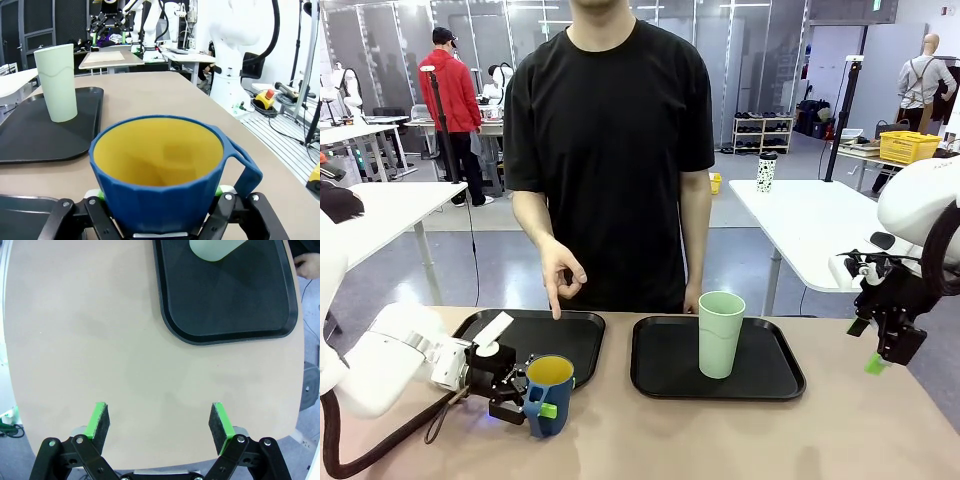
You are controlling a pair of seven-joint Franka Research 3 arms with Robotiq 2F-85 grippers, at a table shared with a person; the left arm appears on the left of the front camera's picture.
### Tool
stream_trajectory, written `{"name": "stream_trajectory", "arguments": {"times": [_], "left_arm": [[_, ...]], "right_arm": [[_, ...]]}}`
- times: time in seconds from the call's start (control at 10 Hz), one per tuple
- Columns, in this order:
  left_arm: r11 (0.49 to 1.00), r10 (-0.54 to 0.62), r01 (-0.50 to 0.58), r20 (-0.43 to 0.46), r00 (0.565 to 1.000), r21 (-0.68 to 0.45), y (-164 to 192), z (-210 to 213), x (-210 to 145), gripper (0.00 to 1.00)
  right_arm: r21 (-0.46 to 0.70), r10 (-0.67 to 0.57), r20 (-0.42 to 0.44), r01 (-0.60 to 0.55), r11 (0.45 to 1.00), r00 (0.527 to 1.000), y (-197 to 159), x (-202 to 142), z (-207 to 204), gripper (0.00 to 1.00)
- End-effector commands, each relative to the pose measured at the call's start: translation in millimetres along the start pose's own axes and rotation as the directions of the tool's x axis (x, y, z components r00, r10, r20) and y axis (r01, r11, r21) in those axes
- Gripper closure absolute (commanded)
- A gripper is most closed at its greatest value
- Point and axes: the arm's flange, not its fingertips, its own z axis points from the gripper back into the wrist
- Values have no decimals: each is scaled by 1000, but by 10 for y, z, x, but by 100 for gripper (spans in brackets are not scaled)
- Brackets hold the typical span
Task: Sort and store the cups by type.
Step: Pick up the Handle plastic cup and place it into the empty Flat Tray.
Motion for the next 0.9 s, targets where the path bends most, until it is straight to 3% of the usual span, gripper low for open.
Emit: {"name": "stream_trajectory", "arguments": {"times": [0.0,0.3,0.8], "left_arm": [[999,-52,52,31,998,10,-113,6,-162,58],[997,-63,59,93,994,53,-287,152,153,58],[986,-113,94,137,984,139,-623,791,791,58]], "right_arm": [[-2,5,-7,-5,1000,1000,-3,-10,-1,0],[-2,5,-7,-5,1000,1000,-3,-10,-1,0],[-2,5,-7,-5,1000,1000,-3,-10,-1,0]]}}
